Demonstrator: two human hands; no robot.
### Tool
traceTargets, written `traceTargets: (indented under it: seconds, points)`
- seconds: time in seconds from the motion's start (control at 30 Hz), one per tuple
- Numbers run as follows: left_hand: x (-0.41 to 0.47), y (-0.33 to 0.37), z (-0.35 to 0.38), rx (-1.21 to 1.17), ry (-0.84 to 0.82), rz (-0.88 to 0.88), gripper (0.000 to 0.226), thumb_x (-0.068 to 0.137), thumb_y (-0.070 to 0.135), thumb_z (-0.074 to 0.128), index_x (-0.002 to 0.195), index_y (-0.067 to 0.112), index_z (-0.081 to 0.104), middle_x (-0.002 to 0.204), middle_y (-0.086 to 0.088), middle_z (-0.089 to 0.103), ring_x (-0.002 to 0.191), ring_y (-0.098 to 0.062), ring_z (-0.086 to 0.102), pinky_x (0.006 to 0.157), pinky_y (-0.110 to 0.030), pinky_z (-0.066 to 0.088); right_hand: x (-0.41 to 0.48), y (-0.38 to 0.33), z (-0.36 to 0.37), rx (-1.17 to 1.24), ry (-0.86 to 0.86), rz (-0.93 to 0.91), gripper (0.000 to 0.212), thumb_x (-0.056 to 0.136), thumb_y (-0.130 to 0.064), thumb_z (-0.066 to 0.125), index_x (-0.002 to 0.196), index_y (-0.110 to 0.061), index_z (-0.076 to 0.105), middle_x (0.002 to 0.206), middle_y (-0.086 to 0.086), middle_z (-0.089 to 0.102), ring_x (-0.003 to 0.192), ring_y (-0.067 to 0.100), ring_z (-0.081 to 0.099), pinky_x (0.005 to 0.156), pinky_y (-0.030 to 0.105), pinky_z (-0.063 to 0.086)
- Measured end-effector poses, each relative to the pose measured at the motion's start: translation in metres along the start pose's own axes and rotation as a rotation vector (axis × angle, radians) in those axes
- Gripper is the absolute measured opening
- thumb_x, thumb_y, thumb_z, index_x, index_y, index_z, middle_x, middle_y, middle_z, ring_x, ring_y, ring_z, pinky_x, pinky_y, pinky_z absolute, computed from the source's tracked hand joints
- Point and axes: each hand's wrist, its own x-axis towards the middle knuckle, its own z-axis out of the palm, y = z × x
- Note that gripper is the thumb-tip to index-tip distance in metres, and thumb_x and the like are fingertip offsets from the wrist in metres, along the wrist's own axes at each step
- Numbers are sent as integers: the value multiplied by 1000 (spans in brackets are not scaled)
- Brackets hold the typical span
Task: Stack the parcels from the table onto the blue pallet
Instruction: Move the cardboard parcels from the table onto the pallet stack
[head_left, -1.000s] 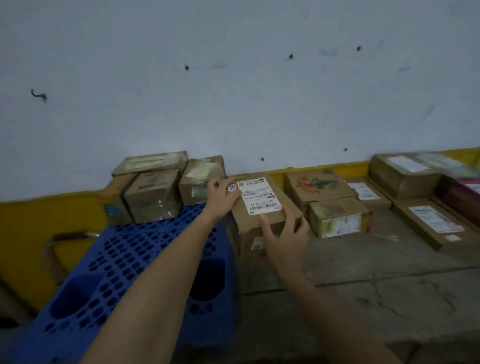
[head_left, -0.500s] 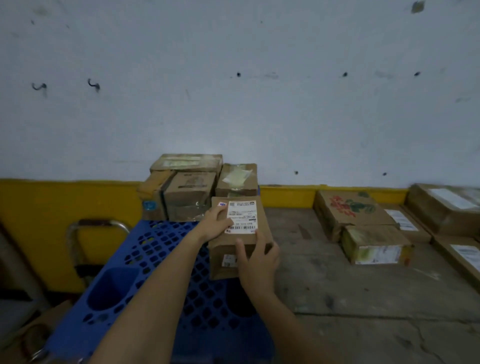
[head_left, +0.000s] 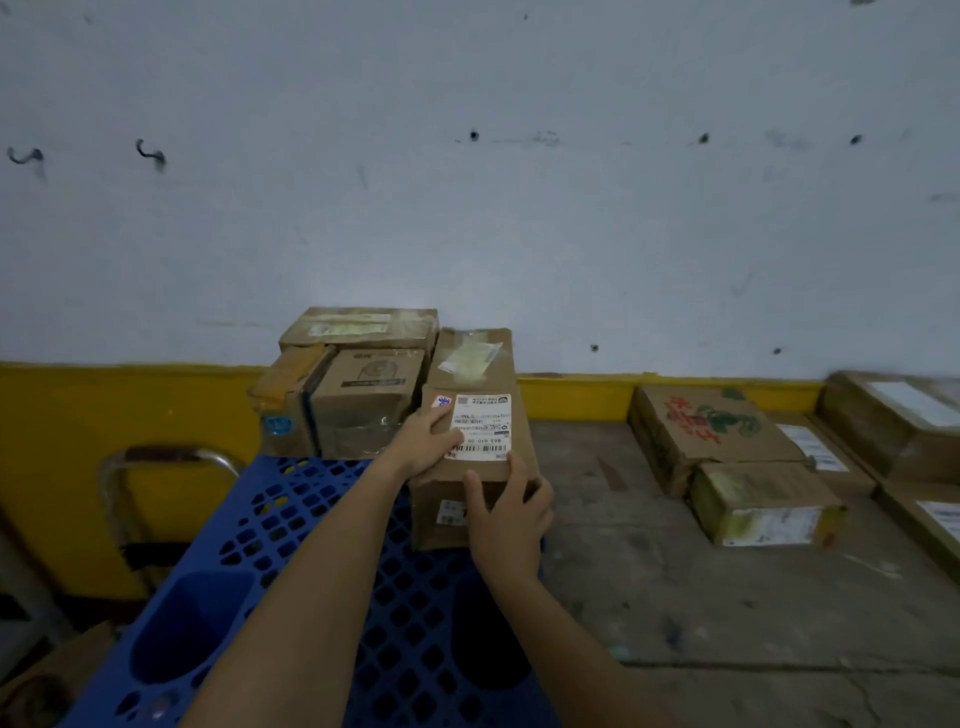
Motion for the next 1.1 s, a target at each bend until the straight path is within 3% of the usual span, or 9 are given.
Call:
traceTargets:
  seconds: [0.17, 0.3, 0.57, 0.67, 0.8, 0.9, 1.1]
  points:
    - [12, 0, -3, 3, -8, -14, 62, 92, 24, 55, 147, 20, 27, 142, -11, 36, 112, -22, 53, 84, -27, 48, 11, -3, 3, 6, 9, -6, 63, 91, -56, 39, 143, -31, 15, 149, 9, 8, 134, 30, 16, 100, 39, 35]
    - [19, -2, -4, -26, -34, -9, 62, 92, 23, 54, 147, 20, 25, 142, -10, 36, 107, -18, 55, 71, -18, 46, 17, -3, 8, 11, 25, -9, 63, 91, -56, 40, 143, -31, 15, 148, 8, 9, 132, 29, 17, 98, 39, 37]
    - [28, -7, -4, -5, -27, 30, 63, 91, 24, 55, 147, 20, 26, 141, -9, 37, 91, -7, 55, 61, -14, 43, 22, -5, 11, -12, 47, -4, 64, 90, -57, 39, 143, -31, 15, 148, 7, 12, 132, 27, 19, 98, 38, 36]
    - [29, -6, -3, 39, -10, 37, 63, 91, 25, 56, 146, 19, 27, 145, -9, 32, 108, -16, 51, 74, -17, 45, 21, -5, 11, -16, 49, -5, 63, 90, -57, 39, 143, -30, 17, 146, 7, 14, 130, 26, 21, 96, 37, 37]
    - [26, -3, -3, 185, 48, 26, 63, 90, 30, 55, 146, 22, 27, 151, -10, 17, 130, -28, 35, 102, -39, 38, 20, -7, 5, -60, 51, -18, 64, 89, -59, 40, 142, -29, 20, 143, 7, 21, 126, 26, 28, 82, 30, 34]
    - [20, 1, -3, 244, 100, 45, 60, 89, 32, 54, 144, 24, 31, 148, -10, 19, 127, -29, 39, 100, -42, 40, 23, -8, -5, -77, 12, -15, 63, 88, -59, 43, 140, -30, 24, 138, 7, 28, 120, 25, 36, 80, 29, 36]
    - [6, 4, -4, 312, 145, 56, 56, 90, 37, 52, 142, 24, 35, 146, -11, 24, 129, -29, 38, 99, -41, 39, 28, -9, -25, -80, -30, -42, 63, 86, -60, 45, 140, -31, 28, 135, 8, 31, 121, 27, 39, 92, 41, 44]
